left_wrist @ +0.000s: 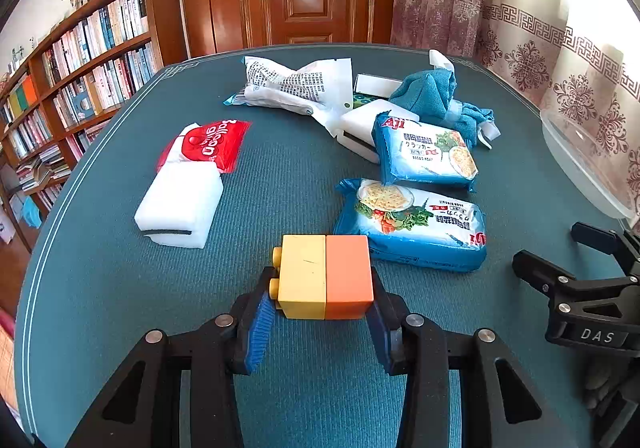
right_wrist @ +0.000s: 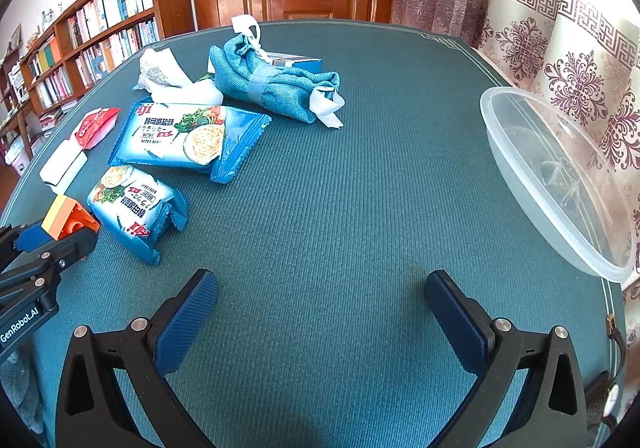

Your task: Organize objects

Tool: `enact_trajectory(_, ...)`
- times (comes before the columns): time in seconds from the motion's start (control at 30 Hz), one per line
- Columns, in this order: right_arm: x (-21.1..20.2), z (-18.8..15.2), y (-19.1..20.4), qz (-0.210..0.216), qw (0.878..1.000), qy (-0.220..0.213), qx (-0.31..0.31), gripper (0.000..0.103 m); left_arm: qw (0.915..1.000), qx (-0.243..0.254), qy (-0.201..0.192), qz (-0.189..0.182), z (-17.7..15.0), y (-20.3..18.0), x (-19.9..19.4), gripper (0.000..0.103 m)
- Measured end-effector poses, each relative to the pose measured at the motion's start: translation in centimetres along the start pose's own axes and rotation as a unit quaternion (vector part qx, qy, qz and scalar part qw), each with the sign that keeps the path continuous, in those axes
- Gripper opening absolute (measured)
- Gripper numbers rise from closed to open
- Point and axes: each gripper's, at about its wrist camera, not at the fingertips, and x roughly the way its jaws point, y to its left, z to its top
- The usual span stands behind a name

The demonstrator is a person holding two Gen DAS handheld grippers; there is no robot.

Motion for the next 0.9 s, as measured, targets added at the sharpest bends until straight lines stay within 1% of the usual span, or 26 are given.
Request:
enact_trajectory(0.17, 0.0, 0.1, 0.0, 0.005, 1.0, -0.001, 0.0, 0.103, 0.9996, -0.021, -0.003, -0.018, 0.1, 0.8, -0.3, 0.045)
enact_trajectory(0.3, -0.7, -0.2, 0.2, 0.03, 1.0, -0.009, -0.005, 0.103, 0.999, -0.037, -0.016, -0.019, 0.0, 1.5, -0.7, 0.045)
enact_trajectory(0.43, -1.1, -0.3, 0.0, 0.079, 0.997, -0.017, -0.006, 0.103, 0.9987, -0.038, -0.02, -0.029, 0.0, 1.5, -0.9, 0.045)
enact_trajectory(0.57, -1.2, 0.5, 0.9, 0.139, 0.99, -0.008, -0.016, 0.096, 0.9987, -0.034, -0.015, -0.034, 0.1, 1.3, -0.9, 0.045)
enact_trajectory(0.63, -1.3, 1.0, 2.3, 0.157, 0.987, -0.011, -0.04, 0.095, 0.9987, -0.034, -0.012, -0.035, 0.1, 1.4, -0.9, 0.045)
enact_trajectory(0.73, -1.0, 1.7, 4.6, 0.169, 0.981, -0.017, -0.092, 0.092, 0.9989, -0.035, -0.008, -0.031, 0.0, 1.5, -0.9, 0.045)
enact_trajectory(0.8, -0.4, 2.2, 5.8, 0.176, 0.977, -0.015, -0.117, 0.087, 0.9993, -0.03, -0.007, -0.021, -0.1, 1.6, -1.0, 0.045)
enact_trajectory(0.9, 0.3, 2.7, 7.2, 0.176, 0.975, -0.008, -0.139, 0.082, 0.9996, -0.022, -0.015, -0.006, -0.3, 1.8, -1.5, 0.045)
